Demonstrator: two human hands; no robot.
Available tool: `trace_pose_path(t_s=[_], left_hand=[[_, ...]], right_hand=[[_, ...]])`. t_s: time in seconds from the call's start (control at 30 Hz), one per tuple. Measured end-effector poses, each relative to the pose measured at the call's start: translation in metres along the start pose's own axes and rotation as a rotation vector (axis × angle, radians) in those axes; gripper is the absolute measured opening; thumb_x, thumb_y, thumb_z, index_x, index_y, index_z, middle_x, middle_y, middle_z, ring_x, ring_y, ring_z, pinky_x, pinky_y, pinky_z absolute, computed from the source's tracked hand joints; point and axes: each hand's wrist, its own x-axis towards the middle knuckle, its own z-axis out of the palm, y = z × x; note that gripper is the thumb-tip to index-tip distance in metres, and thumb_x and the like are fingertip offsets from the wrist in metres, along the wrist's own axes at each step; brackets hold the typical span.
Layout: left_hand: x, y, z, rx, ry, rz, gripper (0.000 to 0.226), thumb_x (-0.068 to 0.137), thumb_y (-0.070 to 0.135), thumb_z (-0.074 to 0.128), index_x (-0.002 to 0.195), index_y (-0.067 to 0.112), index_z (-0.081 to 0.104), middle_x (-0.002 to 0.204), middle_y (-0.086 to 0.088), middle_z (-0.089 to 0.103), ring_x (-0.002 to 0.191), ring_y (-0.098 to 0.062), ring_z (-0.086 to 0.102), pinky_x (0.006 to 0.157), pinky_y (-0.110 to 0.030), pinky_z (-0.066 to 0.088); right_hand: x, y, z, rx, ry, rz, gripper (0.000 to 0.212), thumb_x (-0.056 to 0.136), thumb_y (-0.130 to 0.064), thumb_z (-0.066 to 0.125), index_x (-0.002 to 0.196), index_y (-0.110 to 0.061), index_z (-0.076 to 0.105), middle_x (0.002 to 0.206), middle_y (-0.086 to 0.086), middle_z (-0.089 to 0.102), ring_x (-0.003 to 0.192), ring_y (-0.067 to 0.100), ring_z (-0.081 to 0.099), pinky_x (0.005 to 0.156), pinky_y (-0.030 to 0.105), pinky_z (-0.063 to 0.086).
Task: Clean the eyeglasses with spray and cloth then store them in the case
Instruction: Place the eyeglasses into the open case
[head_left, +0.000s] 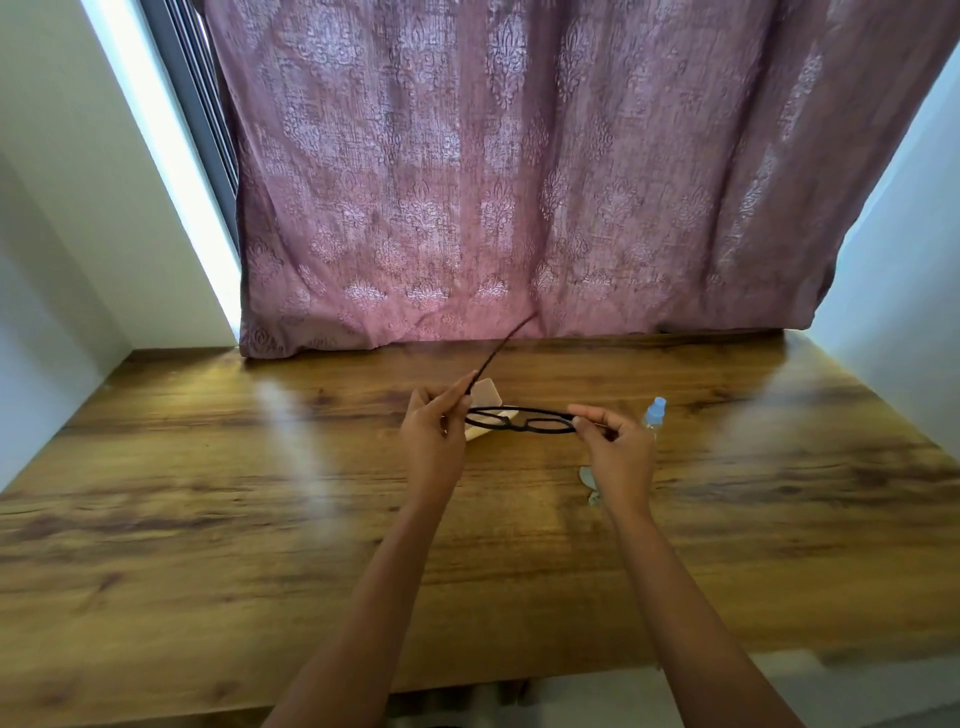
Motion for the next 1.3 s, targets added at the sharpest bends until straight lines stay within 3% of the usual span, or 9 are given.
trace_pose_path(t_s=[0.13, 0.3, 0.43, 0.7, 0.77, 0.9, 0.97, 1.03, 1.3], left_hand=[[0.006, -0.006, -0.006, 0.180, -0.222, 0.004, 0.024, 0.087, 0.011, 0.059, 0.107, 0.018, 0.069, 0.076, 0.015, 0.046, 0.074, -0.008, 0.047, 0.063, -0.007, 0.033], [0.009, -0.005, -0.014, 0.092, -0.371, -0.020, 0.021, 0.085, 0.015, 0.063, 0.101, 0.026, 0.072, 0.079, 0.011, 0.053, 0.076, -0.006, 0.051, 0.072, -0.019, 0.041], [0.013, 0.000, -0.020, -0.054, -0.468, -0.087, 0.031, 0.074, 0.011, 0.073, 0.098, 0.030, 0.068, 0.074, 0.009, 0.051, 0.066, 0.003, 0.046, 0.067, -0.008, 0.038], [0.015, 0.002, -0.018, -0.077, -0.402, -0.073, 0.022, 0.078, 0.013, 0.069, 0.093, 0.029, 0.070, 0.065, 0.000, 0.057, 0.062, -0.009, 0.043, 0.060, -0.019, 0.034], [0.013, 0.008, -0.018, -0.160, -0.360, -0.133, 0.019, 0.082, 0.010, 0.065, 0.097, 0.018, 0.072, 0.078, -0.012, 0.070, 0.064, -0.003, 0.052, 0.062, -0.016, 0.039], [0.009, 0.017, -0.018, -0.315, -0.293, -0.240, 0.017, 0.088, 0.007, 0.056, 0.100, 0.011, 0.069, 0.101, 0.008, 0.059, 0.054, 0.013, 0.050, 0.057, -0.008, 0.037], [0.009, 0.013, -0.018, -0.327, -0.309, -0.308, 0.015, 0.090, 0.014, 0.055, 0.095, 0.019, 0.069, 0.080, 0.008, 0.071, 0.051, 0.006, 0.044, 0.057, -0.015, 0.034], [0.010, 0.007, -0.018, -0.318, -0.320, -0.385, 0.016, 0.089, 0.022, 0.056, 0.097, 0.021, 0.070, 0.047, 0.014, 0.057, 0.054, -0.004, 0.035, 0.056, -0.019, 0.031], [0.008, 0.005, -0.009, -0.341, -0.315, -0.419, 0.019, 0.092, 0.019, 0.053, 0.082, 0.023, 0.070, 0.057, 0.019, 0.066, 0.046, 0.008, 0.049, 0.048, -0.008, 0.036]], right_hand=[[0.005, 0.001, -0.006, 0.009, -0.005, 0.074, 0.014, 0.084, -0.008, 0.063, 0.093, -0.015, 0.071, 0.082, 0.003, 0.070, 0.089, 0.037, 0.060, 0.080, 0.045, 0.051], [0.015, 0.005, -0.011, 0.068, -0.013, 0.146, 0.016, 0.084, -0.006, 0.062, 0.095, -0.013, 0.070, 0.092, 0.002, 0.069, 0.076, 0.003, 0.059, 0.063, 0.009, 0.046], [0.020, 0.010, -0.014, 0.165, -0.033, 0.224, 0.015, 0.083, -0.002, 0.061, 0.091, -0.012, 0.071, 0.085, -0.002, 0.067, 0.073, 0.005, 0.056, 0.072, 0.017, 0.048], [0.030, 0.004, -0.022, 0.354, -0.176, 0.283, 0.016, 0.085, -0.006, 0.059, 0.087, -0.018, 0.070, 0.088, -0.002, 0.068, 0.076, 0.005, 0.057, 0.067, 0.012, 0.050], [0.031, 0.001, -0.024, 0.359, -0.201, 0.242, 0.013, 0.086, -0.012, 0.060, 0.088, -0.020, 0.070, 0.091, -0.005, 0.068, 0.081, 0.004, 0.056, 0.073, 0.015, 0.048], [0.030, -0.004, -0.024, 0.362, -0.326, 0.184, 0.016, 0.084, -0.018, 0.061, 0.096, -0.024, 0.070, 0.095, -0.006, 0.071, 0.090, 0.004, 0.062, 0.081, 0.019, 0.048], [0.029, -0.005, -0.023, 0.389, -0.361, 0.183, 0.019, 0.084, -0.014, 0.060, 0.098, -0.023, 0.069, 0.091, -0.003, 0.073, 0.086, 0.008, 0.066, 0.076, 0.019, 0.051], [0.029, -0.006, -0.021, 0.361, -0.354, 0.170, 0.019, 0.085, -0.011, 0.060, 0.096, -0.022, 0.070, 0.087, -0.002, 0.074, 0.082, 0.009, 0.067, 0.070, 0.017, 0.051], [0.036, 0.004, -0.021, 0.287, -0.369, 0.244, 0.016, 0.087, -0.006, 0.057, 0.085, -0.018, 0.068, 0.068, -0.007, 0.071, 0.060, 0.003, 0.061, 0.059, 0.013, 0.048]])
